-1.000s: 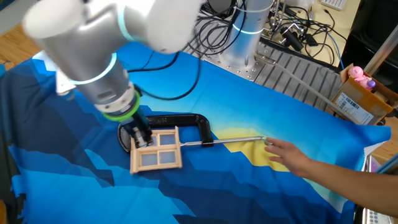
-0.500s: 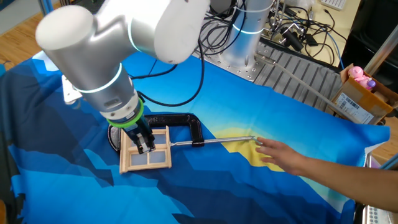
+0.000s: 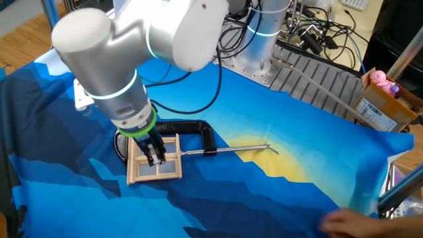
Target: Open a sliding window
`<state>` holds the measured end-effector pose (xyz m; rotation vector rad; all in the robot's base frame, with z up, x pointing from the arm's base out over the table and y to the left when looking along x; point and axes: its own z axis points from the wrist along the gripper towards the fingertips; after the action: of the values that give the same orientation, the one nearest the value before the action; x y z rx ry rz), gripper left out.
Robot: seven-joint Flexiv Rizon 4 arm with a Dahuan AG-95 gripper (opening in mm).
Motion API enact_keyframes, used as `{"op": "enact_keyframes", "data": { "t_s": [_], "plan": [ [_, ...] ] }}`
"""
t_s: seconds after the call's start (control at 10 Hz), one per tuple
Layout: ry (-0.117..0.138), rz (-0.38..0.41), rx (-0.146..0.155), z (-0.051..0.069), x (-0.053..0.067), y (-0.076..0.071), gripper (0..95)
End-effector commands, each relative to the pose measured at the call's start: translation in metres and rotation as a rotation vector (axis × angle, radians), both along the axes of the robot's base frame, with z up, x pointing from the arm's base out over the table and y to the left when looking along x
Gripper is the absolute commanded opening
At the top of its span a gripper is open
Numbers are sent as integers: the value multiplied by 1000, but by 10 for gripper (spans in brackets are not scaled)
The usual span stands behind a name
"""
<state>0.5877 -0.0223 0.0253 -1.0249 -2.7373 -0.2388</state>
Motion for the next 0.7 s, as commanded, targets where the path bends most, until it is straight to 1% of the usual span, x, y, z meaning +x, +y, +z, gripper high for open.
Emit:
{"op": "enact_keyframes", "data": {
  "t_s": [0.1, 0.4, 0.7],
  "plan": [
    [-12, -3, -2, -4, -1, 1, 0],
    [-20, 2, -7, -8, 0, 0, 0],
    [-27, 5, -6, -11, 2, -3, 0]
  ]
}}
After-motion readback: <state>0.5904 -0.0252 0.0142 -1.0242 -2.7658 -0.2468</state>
